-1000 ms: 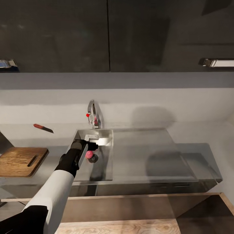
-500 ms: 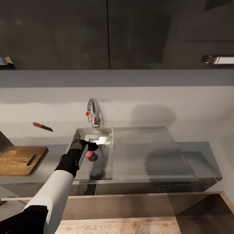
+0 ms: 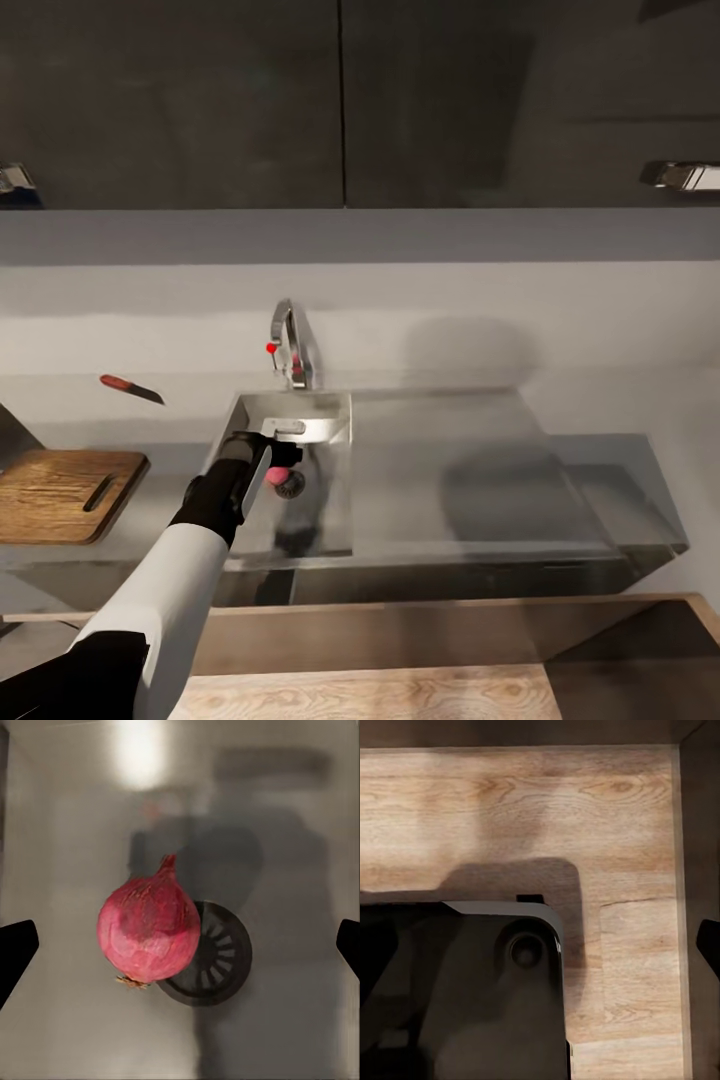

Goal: In the kitchen, take the Vidalia onion out of the sink, dice it on the chopping board with the paring knife, put the diced onion into the bowl on the countertop, then place both the paring knife and the chopping board into the sink.

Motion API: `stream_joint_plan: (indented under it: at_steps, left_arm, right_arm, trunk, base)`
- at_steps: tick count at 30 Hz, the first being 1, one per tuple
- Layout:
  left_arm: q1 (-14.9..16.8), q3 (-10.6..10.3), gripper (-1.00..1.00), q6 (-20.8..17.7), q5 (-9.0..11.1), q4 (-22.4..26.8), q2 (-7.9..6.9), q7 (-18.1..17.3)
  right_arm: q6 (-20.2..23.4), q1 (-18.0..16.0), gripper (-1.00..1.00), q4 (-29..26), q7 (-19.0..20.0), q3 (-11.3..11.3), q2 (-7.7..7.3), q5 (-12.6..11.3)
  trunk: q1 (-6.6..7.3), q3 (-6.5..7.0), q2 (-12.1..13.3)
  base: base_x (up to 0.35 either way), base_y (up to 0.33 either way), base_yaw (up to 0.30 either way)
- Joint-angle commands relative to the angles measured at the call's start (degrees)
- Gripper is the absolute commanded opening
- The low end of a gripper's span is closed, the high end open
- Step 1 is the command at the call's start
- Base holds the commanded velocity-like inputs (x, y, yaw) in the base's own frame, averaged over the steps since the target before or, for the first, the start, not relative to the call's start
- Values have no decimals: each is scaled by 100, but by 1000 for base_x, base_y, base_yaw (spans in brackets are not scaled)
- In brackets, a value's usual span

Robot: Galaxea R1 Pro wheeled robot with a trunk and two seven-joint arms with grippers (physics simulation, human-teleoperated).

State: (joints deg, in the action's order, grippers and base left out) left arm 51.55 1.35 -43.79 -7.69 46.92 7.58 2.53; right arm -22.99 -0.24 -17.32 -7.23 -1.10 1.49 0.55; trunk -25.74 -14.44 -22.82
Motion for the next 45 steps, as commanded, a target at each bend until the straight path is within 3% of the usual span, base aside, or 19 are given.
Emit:
stream_joint_plan:
  at_steps: [1,14,26,45]
  left_arm:
    - [4,14,100,-21,-40,-10,3,-13]
    - [4,14,100,-15,-40,-51,-37,-10]
    - [4,14,100,-15,-40,-144,-37,-8]
    - [4,14,100,52,-41,-308,-41,2]
  right_arm:
    - [-13,-3,100,1,-33,-13,0,6]
    - [-13,-3,100,1,-33,-13,0,6]
    - [-13,-3,100,1,-33,-13,0,6]
    - [-13,-4,100,1,-33,-13,0,6]
  trunk:
    - [-4,-11,-10]
    - [-4,-13,-10]
    - [-4,-13,-10]
    - [-4,-34,-10]
  base:
    - [87,99,0]
    - [19,15,0]
    - [191,0,0]
    - [9,0,0]
